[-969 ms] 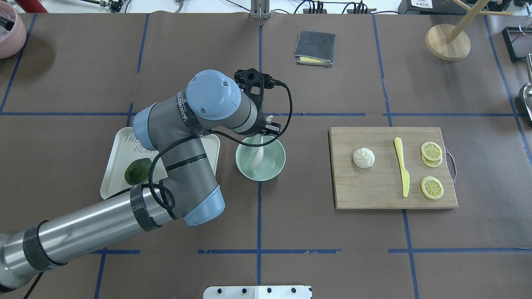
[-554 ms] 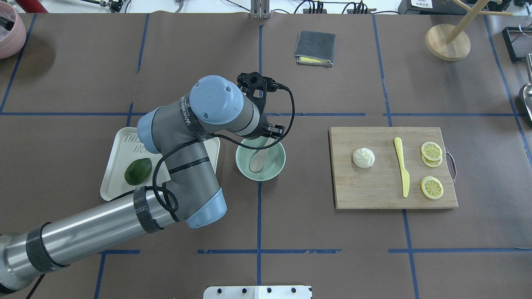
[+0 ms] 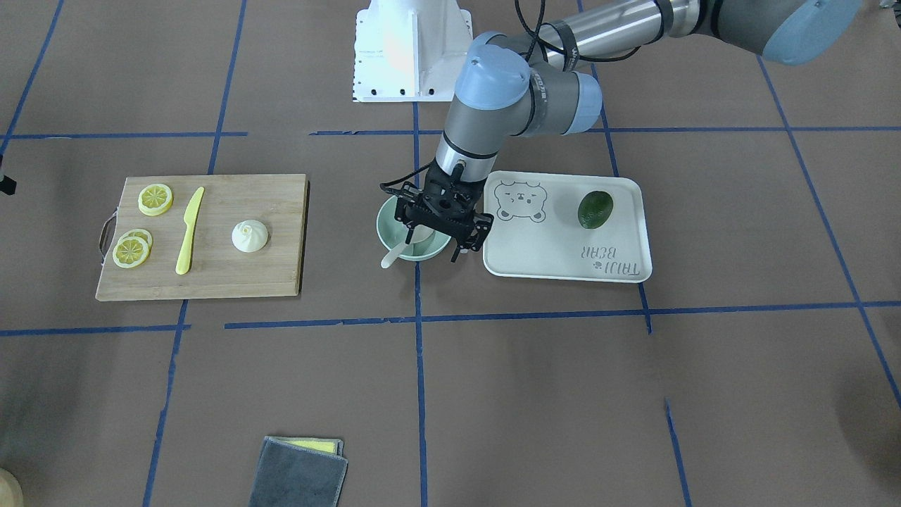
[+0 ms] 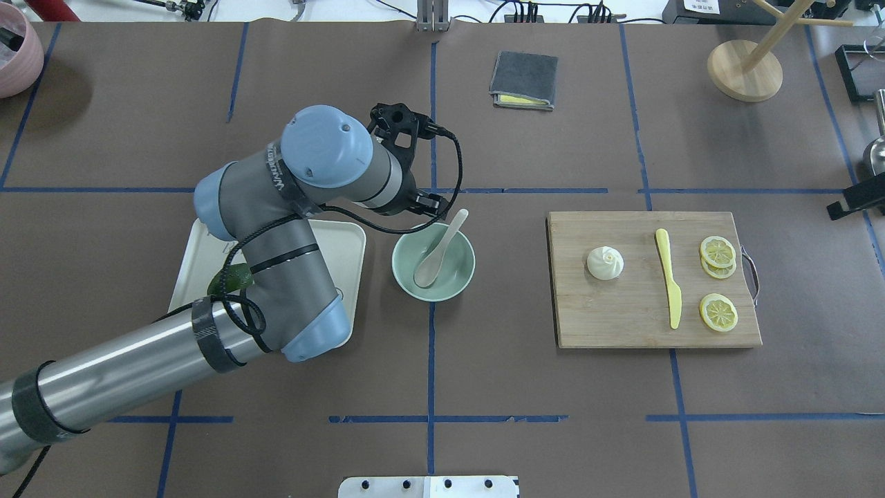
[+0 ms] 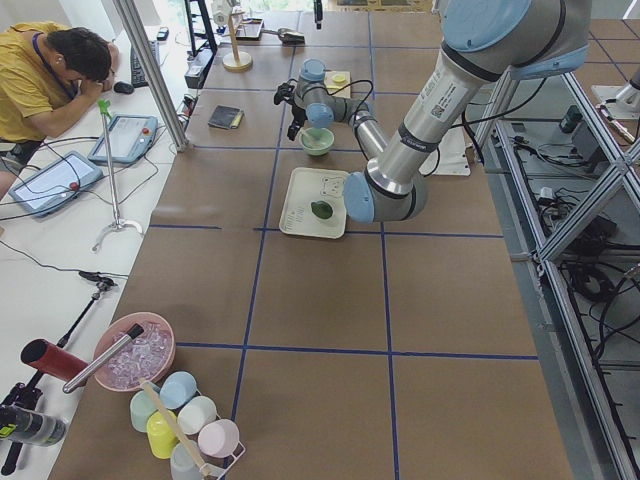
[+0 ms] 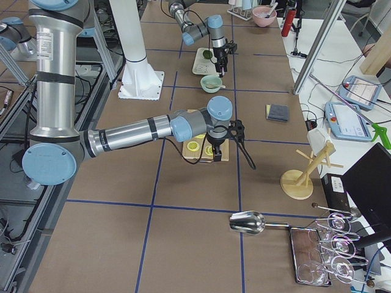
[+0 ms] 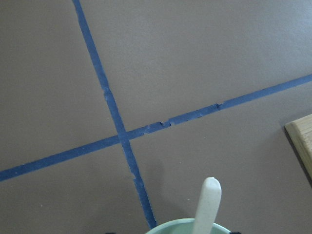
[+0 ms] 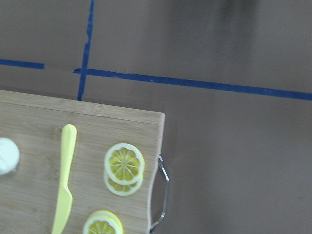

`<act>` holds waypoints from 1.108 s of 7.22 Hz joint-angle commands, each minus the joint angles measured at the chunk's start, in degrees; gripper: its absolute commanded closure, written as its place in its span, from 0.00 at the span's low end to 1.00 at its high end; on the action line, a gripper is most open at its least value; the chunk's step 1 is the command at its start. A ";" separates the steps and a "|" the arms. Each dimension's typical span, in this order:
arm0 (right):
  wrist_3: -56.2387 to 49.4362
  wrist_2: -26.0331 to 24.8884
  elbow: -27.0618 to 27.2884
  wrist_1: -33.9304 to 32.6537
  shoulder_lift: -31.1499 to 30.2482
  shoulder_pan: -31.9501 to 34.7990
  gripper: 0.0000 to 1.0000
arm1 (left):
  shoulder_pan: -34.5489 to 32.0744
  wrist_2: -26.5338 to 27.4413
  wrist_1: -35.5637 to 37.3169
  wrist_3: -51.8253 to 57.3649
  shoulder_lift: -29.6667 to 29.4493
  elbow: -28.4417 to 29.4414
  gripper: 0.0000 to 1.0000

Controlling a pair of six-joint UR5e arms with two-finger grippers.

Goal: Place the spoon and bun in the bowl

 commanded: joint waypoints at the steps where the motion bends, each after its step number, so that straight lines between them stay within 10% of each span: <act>1: 25.22 -9.03 1.63 11.34 2.41 -14.36 0.00 | -6.00 -7.28 1.09 8.66 9.16 -8.26 0.19; 5: 42.79 -26.37 -1.95 7.25 15.06 -33.21 0.00 | -10.16 -7.77 3.11 13.61 22.22 -19.46 0.17; 8: 42.73 -27.56 -7.94 5.82 18.78 -34.04 0.02 | -10.17 -7.51 3.11 13.44 22.22 -19.55 0.15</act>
